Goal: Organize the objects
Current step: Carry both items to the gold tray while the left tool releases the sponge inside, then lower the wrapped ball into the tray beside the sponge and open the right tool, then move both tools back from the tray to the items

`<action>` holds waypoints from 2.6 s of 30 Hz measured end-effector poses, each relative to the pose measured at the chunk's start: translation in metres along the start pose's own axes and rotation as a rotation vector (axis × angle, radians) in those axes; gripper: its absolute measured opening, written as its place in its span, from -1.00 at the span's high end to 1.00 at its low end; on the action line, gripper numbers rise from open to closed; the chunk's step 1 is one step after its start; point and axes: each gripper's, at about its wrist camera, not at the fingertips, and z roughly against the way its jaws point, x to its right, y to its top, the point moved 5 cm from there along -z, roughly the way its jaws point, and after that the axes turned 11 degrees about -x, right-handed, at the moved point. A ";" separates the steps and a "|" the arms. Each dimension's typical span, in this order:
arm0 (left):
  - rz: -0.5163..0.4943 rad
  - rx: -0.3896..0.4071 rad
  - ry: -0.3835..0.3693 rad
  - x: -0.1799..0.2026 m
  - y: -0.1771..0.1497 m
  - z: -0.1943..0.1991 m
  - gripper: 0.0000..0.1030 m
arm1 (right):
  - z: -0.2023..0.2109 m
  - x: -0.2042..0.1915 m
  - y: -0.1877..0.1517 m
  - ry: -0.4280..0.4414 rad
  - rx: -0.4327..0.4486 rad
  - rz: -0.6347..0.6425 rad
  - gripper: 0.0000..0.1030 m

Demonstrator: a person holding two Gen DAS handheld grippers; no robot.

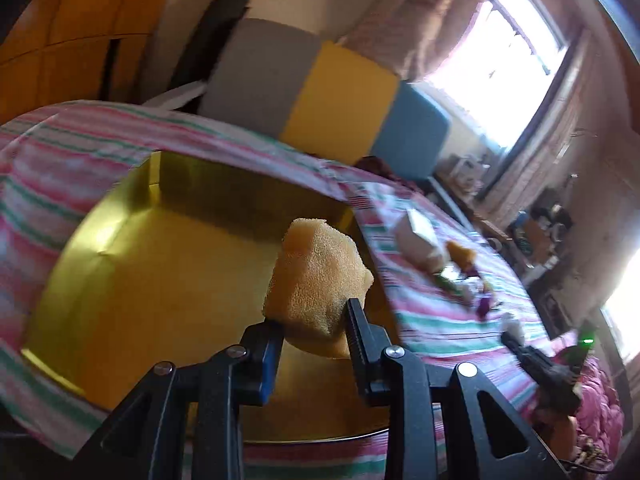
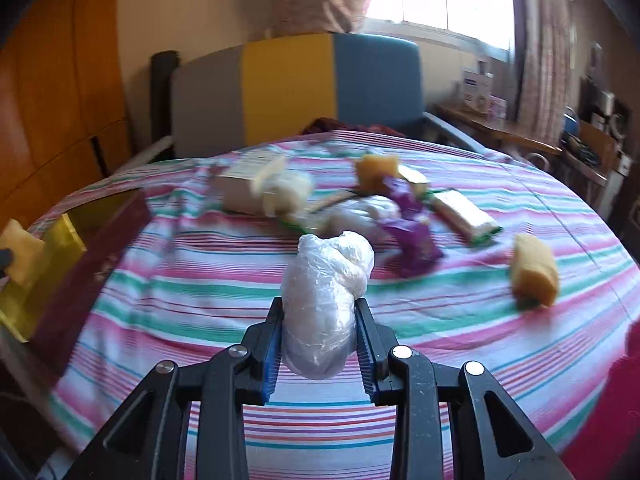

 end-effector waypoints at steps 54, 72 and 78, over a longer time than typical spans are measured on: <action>0.350 0.243 0.358 -0.112 0.003 0.097 -0.64 | -0.037 -0.342 -0.001 0.538 -0.295 0.350 -0.21; 0.246 0.194 0.201 -0.074 0.000 0.074 -0.64 | 0.013 -0.274 0.035 0.398 -0.085 0.332 -0.37; 0.131 0.170 0.147 -0.038 -0.003 0.061 -0.64 | 0.006 -0.220 0.042 0.324 -0.089 0.254 -0.42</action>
